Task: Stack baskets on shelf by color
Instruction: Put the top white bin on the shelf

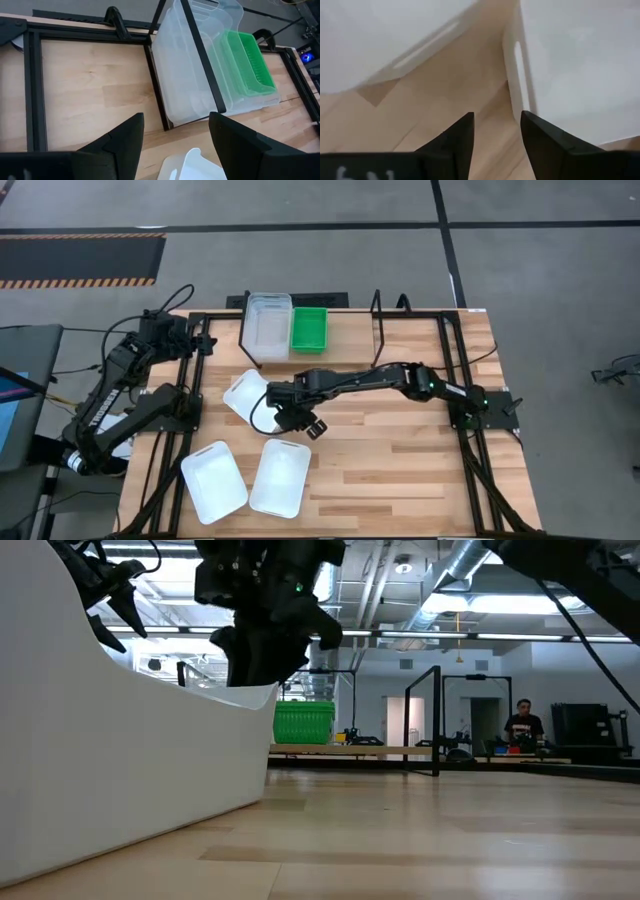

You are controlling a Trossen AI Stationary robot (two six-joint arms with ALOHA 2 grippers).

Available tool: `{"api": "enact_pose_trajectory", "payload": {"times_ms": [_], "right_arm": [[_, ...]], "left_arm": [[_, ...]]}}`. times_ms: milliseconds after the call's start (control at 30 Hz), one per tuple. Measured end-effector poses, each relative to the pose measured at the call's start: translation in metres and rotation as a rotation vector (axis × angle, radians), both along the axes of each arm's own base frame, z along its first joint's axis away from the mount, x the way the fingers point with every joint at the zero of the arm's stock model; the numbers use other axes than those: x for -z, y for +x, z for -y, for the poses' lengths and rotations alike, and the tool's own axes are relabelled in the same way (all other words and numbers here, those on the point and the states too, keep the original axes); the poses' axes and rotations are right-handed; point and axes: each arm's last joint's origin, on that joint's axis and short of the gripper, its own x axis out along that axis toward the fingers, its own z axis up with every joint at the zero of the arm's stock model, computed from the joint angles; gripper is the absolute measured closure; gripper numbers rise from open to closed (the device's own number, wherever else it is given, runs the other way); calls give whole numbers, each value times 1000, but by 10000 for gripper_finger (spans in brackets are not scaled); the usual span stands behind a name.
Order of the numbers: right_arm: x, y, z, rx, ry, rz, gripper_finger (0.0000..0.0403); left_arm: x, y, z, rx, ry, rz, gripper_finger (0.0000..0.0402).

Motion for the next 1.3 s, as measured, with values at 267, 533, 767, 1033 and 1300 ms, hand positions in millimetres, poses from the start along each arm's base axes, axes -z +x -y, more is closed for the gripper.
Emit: {"api": "enact_pose_trajectory", "payload": {"times_ms": [267, 533, 767, 1033, 1300], "right_arm": [[-34, 8, 0, -23, 0, 233, 222], [5, 19, -1, -53, -8, 172, 223], [22, 20, 4, -56, -20, 115, 228], [20, 18, 3, -55, -18, 92, 379], [-39, 4, 7, -49, 61, 189, 398]], "left_arm": [[0, 0, 0, -10, 7, -3, 189], [0, 0, 0, -16, 6, -9, 189], [0, 0, -1, -19, 8, -11, 189], [0, 0, -1, -20, 8, -11, 189], [0, 0, -1, -34, -2, 3, 189]]}}
